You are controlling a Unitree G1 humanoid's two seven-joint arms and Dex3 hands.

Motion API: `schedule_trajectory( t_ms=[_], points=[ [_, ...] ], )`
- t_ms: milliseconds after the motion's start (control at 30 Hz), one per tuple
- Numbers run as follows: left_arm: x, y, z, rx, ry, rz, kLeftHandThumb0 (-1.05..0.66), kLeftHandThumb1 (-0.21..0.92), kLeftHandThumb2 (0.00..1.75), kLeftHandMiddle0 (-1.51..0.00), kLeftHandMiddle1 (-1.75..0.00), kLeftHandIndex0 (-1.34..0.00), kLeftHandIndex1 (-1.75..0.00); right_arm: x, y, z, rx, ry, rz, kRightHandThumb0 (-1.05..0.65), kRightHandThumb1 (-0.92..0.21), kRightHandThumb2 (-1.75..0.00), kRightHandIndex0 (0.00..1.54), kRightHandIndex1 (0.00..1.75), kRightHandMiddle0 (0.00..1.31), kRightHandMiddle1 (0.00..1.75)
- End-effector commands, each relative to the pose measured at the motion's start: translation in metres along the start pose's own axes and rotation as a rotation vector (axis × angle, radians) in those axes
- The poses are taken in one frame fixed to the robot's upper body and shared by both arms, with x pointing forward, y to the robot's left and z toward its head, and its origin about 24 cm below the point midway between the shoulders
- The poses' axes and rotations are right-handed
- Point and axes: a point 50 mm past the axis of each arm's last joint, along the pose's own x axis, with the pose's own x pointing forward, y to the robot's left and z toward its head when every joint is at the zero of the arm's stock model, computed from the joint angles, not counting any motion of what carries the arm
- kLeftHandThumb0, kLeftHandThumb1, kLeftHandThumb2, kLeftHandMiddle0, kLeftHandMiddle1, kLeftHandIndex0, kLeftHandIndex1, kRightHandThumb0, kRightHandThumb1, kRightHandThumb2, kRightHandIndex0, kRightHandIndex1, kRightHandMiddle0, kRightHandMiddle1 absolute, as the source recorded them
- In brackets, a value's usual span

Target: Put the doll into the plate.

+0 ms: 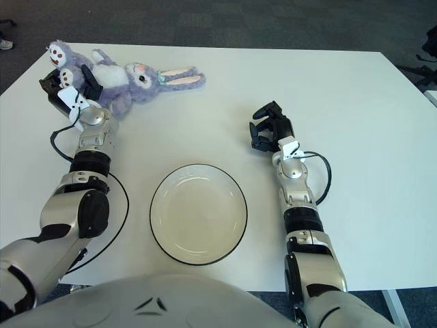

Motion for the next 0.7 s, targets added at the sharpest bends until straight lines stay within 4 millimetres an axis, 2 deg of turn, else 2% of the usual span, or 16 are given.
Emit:
schedule_trajectory(
  t_ms=[0, 233, 333, 500, 667],
  points=[
    [0.0016, -0.0039, 0.0061, -0.014, -0.023, 0.012, -0.45, 0.44, 0.90, -0.59, -1.74, -0.74, -1.39, -0.0131, 0.0030, -0.0191, -0.013, 0.081, 0.029, -0.01, -0.52, -1.08, 0.36, 1.75, 0.34, 1.74],
    [0.0014, -0.0043, 0.0049, -0.012, -0.031, 0.003, -0.45, 0.44, 0.88, -0.74, -1.75, -0.76, -1.36, -0.0133, 0.0029, -0.0202, -0.015, 0.086, 0.036, -0.01, -0.54, -1.06, 0.35, 1.75, 0.33, 1.74],
    [0.0014, -0.0043, 0.0045, -0.011, -0.033, -0.003, -0.45, 0.45, 0.87, -0.90, -1.75, -0.76, -1.35, -0.0133, 0.0029, -0.0204, -0.014, 0.087, 0.037, -0.01, -0.54, -1.06, 0.35, 1.75, 0.33, 1.74],
    [0.0012, -0.0045, 0.0036, 0.000, -0.032, -0.010, -0.45, 0.44, 0.87, -1.06, -1.75, -0.78, -1.33, -0.0132, 0.0029, -0.0210, -0.015, 0.090, 0.041, -0.01, -0.53, -1.08, 0.36, 1.75, 0.34, 1.74],
    [0.0008, -0.0049, 0.0037, 0.004, -0.030, -0.014, -0.45, 0.43, 0.88, -1.14, -1.75, -0.80, -1.31, -0.0131, 0.0030, -0.0213, -0.014, 0.093, 0.046, -0.01, -0.52, -1.08, 0.36, 1.75, 0.34, 1.74]
  ],
)
